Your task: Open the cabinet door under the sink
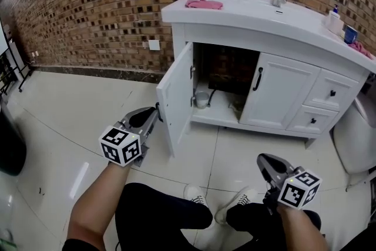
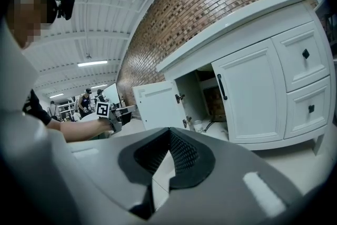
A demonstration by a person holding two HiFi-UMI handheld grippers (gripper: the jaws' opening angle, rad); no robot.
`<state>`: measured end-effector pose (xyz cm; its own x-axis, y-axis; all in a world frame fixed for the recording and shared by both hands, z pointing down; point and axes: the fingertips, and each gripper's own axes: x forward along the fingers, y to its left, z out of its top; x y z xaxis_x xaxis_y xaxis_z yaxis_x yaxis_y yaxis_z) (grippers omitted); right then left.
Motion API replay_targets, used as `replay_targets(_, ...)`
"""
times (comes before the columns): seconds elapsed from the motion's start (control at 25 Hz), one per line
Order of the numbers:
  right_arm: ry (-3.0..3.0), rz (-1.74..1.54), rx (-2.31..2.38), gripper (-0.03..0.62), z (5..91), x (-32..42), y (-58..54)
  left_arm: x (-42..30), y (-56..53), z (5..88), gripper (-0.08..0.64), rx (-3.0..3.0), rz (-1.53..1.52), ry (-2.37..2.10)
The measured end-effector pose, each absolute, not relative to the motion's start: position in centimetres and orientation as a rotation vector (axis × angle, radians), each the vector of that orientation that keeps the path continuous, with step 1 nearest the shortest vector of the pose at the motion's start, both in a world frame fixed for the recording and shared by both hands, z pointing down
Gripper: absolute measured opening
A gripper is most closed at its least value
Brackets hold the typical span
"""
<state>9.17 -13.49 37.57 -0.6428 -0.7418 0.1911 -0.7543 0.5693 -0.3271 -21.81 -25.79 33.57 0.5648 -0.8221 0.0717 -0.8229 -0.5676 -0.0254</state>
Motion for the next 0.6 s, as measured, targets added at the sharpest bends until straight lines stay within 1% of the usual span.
replay_targets(0.12, -2.759, 0.598, 1.321, 0.005, 37.5, 9.3, -13.5, -20.9, -23.9, 32.7, 0.009, 2.781, 0.087, -1.426)
replay_targets(0.24, -2.767, 0.590, 1.335, 0.005, 37.1, 9.7, -13.5, -19.2, -22.4, 32.1, 0.008, 2.782, 0.098, -1.374)
replay_targets(0.48, -2.799, 0.576, 1.371, 0.005, 35.8, 10.1, -13.5, -13.3, -20.3, 31.1, 0.008, 2.803, 0.094, -1.186)
replay_targets(0.6, -2.826, 0.593, 1.380, 0.005, 35.0, 10.2, -12.5, -9.7, -18.4, 30.4, 0.008, 2.824, 0.033, -1.048)
